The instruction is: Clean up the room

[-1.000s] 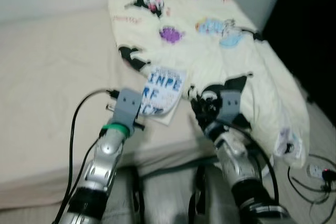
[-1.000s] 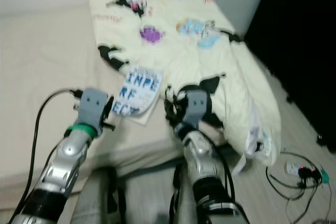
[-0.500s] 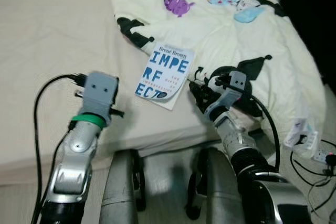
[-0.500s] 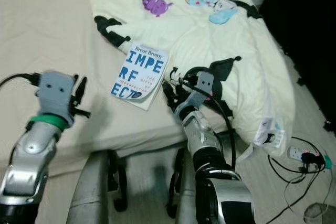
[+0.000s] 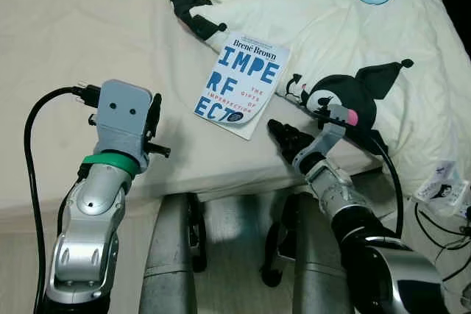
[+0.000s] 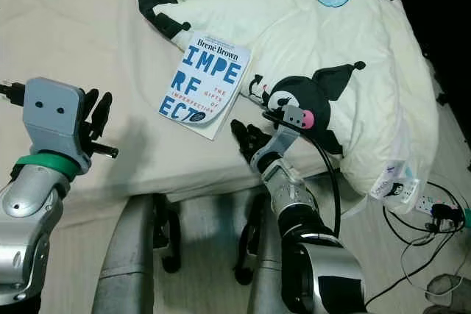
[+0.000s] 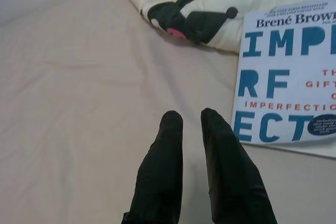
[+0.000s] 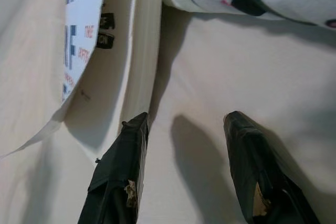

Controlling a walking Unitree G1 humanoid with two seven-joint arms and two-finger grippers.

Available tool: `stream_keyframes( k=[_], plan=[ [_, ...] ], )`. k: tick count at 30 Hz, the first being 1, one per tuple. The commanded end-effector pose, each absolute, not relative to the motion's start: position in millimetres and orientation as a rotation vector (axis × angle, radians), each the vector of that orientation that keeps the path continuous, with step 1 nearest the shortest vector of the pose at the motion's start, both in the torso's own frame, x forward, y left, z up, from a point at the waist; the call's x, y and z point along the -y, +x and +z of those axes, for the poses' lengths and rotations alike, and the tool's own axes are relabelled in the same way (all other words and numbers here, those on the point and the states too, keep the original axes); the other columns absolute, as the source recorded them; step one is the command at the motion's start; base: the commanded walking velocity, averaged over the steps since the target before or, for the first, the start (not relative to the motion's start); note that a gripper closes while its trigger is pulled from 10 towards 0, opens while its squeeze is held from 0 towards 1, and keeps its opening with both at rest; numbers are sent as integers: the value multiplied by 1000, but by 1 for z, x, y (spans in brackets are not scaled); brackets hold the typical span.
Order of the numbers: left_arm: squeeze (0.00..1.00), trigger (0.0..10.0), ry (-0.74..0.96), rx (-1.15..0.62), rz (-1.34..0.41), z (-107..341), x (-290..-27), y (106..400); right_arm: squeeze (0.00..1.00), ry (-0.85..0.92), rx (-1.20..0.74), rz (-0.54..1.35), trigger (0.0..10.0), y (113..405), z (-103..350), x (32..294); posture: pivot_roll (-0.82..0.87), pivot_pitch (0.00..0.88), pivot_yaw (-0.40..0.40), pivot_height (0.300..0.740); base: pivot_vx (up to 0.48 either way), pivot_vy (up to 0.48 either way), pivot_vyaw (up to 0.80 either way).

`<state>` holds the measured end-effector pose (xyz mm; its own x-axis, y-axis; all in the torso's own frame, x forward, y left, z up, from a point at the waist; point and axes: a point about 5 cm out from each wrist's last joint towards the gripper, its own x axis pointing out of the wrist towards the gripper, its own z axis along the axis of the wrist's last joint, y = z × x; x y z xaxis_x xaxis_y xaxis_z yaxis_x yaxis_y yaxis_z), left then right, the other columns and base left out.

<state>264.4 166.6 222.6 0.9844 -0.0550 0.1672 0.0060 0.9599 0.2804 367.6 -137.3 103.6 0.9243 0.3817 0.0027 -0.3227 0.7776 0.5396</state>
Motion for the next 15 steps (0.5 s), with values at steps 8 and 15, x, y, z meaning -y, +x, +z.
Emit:
stream_keyframes(
  k=[8, 15],
  plan=[
    [0, 10000, 280, 125, -14, 224, -172, 250, 0, 559, -146, 511, 10000, 371, 109, 119, 242, 488, 105, 607, 0, 0, 0],
    [0, 10000, 281, 117, -11, 229, -171, 248, 0, 593, -217, 603, 10000, 372, 113, 98, 256, 485, 105, 607, 0, 0, 0]
  ],
)
